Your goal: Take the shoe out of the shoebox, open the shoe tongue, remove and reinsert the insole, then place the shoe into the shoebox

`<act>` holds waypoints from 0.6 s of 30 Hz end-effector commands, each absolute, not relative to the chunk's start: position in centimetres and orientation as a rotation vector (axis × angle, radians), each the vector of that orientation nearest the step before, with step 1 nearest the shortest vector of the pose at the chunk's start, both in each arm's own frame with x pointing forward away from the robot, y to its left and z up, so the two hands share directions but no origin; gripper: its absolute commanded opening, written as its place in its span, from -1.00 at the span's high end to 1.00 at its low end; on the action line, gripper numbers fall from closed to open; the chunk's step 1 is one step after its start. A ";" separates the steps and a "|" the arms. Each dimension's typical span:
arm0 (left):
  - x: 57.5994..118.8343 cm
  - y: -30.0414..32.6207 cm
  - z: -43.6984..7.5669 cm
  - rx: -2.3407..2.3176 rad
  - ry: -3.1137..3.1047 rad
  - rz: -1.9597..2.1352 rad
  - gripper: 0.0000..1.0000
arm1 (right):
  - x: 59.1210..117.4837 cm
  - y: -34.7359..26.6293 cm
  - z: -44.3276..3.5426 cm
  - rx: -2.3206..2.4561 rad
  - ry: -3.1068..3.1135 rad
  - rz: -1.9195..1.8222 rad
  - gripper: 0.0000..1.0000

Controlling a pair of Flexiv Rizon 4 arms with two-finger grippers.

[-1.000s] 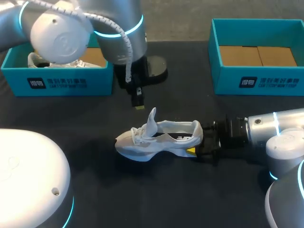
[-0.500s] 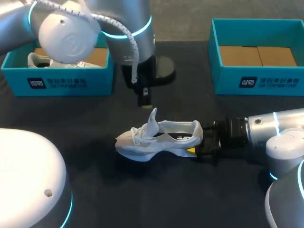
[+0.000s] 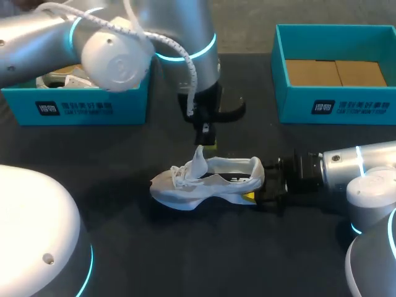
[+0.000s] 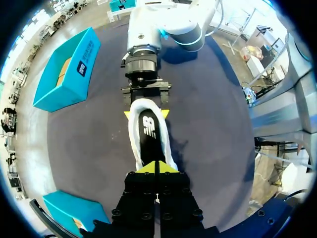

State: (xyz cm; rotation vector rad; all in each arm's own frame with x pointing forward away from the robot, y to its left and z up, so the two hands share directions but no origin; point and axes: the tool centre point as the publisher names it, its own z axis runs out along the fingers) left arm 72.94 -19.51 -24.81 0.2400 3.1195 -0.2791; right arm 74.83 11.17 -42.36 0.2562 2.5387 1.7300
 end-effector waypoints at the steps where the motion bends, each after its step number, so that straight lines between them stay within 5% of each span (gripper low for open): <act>1: 73.3 -21.3 -26.0 0.250 3.123 -0.269 1.00 | 74.8 11.2 -42.3 0.256 2.542 1.726 1.00; 18: 73.2 -23.0 -32.6 0.263 3.115 -0.276 1.00 | 74.8 11.2 -42.3 0.256 2.542 1.726 1.00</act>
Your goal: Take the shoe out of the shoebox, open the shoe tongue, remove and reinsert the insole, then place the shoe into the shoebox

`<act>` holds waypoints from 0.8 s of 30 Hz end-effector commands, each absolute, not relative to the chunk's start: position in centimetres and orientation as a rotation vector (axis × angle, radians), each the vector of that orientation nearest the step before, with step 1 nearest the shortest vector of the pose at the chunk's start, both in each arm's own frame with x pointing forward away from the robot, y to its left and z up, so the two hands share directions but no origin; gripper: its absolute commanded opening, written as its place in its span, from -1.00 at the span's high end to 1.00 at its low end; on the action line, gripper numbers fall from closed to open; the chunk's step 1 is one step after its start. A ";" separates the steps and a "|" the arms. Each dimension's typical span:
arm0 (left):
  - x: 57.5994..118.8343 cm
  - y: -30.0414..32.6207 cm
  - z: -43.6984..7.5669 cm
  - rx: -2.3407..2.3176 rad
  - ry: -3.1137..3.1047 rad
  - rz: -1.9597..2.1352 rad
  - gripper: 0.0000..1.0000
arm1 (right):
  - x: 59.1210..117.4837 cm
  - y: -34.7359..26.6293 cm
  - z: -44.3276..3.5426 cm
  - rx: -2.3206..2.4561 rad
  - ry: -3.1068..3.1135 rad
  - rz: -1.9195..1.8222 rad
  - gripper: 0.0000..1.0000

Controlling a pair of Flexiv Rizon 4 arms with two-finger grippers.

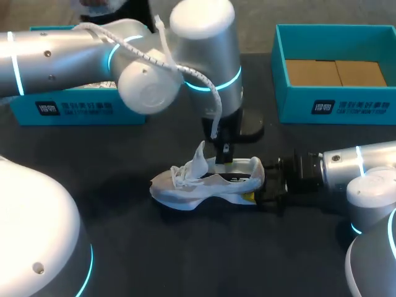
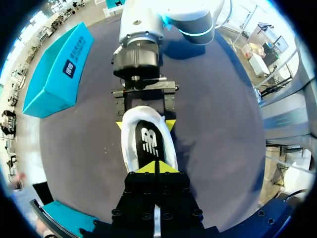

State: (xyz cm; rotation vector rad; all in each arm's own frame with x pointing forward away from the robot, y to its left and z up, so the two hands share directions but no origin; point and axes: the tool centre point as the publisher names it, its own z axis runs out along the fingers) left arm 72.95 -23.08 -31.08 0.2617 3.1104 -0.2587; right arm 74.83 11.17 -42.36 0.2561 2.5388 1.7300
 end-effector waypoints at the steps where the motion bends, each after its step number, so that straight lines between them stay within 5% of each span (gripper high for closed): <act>1: 73.2 -23.0 -32.6 0.263 3.115 -0.276 1.00 | 74.8 11.2 -42.3 0.256 2.542 1.726 1.00; 24: 73.8 -21.5 -37.6 0.201 3.196 -0.222 1.00 | 74.8 11.2 -42.3 0.256 2.542 1.726 1.00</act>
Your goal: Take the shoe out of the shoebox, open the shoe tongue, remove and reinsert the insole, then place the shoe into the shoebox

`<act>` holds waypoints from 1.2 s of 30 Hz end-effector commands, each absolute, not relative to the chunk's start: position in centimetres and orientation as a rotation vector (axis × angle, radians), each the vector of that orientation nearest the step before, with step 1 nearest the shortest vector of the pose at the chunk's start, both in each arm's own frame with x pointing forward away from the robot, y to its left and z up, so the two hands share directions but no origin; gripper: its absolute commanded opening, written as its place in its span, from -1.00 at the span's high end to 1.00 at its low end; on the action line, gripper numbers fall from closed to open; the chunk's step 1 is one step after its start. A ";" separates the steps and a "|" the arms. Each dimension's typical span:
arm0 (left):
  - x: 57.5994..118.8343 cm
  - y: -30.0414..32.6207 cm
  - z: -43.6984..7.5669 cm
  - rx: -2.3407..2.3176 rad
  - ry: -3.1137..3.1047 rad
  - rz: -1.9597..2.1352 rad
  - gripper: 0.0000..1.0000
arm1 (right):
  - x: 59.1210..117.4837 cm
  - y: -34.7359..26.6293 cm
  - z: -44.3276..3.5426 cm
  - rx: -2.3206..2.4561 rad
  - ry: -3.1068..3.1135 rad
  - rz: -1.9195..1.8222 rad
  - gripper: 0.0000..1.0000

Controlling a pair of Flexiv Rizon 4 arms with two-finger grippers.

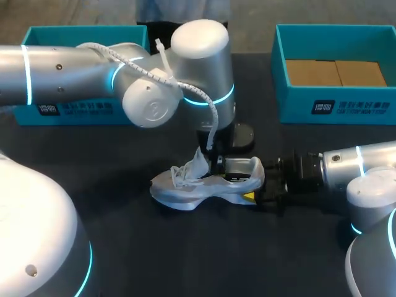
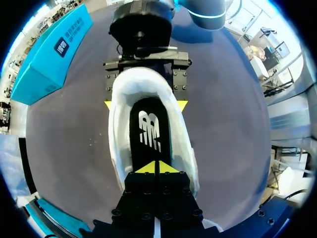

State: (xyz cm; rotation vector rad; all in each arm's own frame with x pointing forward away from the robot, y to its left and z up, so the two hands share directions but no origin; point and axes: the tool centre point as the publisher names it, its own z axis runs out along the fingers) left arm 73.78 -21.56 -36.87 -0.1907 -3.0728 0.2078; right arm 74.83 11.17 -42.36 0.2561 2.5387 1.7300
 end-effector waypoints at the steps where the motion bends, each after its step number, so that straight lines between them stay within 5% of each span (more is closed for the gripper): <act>1: 73.8 -21.4 -37.6 -0.191 -3.053 0.215 1.00 | 74.8 11.2 -42.3 0.256 2.542 1.726 1.00; 36: 71.0 -20.4 -38.9 -0.195 -2.922 0.067 1.00 | 74.8 11.2 -42.3 0.256 2.542 1.726 1.00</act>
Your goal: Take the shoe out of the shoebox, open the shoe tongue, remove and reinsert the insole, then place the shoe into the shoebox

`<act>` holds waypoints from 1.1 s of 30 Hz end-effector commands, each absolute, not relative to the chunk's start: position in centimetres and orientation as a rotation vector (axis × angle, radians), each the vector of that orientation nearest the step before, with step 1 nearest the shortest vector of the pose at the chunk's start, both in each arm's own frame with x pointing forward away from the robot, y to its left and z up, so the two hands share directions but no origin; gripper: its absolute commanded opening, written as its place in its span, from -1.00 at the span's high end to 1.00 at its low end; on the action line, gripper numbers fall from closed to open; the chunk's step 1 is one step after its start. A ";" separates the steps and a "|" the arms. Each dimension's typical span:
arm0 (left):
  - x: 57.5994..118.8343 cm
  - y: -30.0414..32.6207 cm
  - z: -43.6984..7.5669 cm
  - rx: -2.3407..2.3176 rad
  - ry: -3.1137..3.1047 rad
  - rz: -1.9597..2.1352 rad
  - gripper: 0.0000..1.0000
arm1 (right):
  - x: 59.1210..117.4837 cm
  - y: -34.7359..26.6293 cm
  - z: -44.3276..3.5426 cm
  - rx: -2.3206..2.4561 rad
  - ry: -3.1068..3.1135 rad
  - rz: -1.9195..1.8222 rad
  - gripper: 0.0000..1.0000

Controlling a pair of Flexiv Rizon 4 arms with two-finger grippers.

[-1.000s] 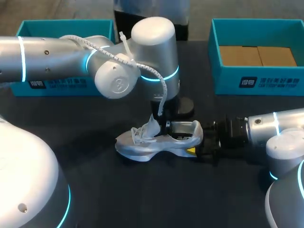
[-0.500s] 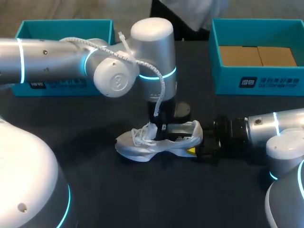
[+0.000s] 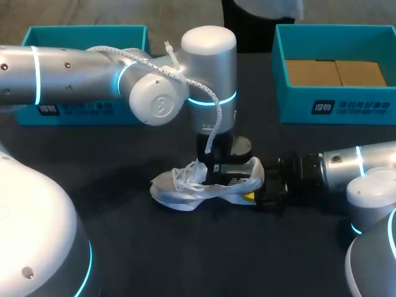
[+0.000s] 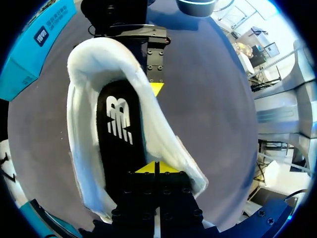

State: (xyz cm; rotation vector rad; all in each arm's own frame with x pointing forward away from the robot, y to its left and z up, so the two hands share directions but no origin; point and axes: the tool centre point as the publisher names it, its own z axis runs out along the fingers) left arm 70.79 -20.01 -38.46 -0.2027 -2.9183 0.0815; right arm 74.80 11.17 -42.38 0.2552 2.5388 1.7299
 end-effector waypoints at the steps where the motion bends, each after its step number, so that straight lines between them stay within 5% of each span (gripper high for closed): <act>1: 71.1 -20.5 -39.0 -0.193 -2.921 0.067 1.00 | 74.8 11.2 -42.3 0.256 2.542 1.726 1.00; 4: 71.3 -20.5 -39.1 -0.181 -2.925 0.065 1.00 | 74.8 11.2 -42.3 0.256 2.542 1.726 1.00; 12: 71.6 -20.8 -39.2 -0.168 -2.943 0.066 0.40 | 74.8 11.2 -42.3 0.256 2.542 1.726 1.00; 33: 73.1 -21.3 -41.4 -0.161 -3.072 0.056 0.11 | 74.8 11.2 -42.3 0.256 2.542 1.726 1.00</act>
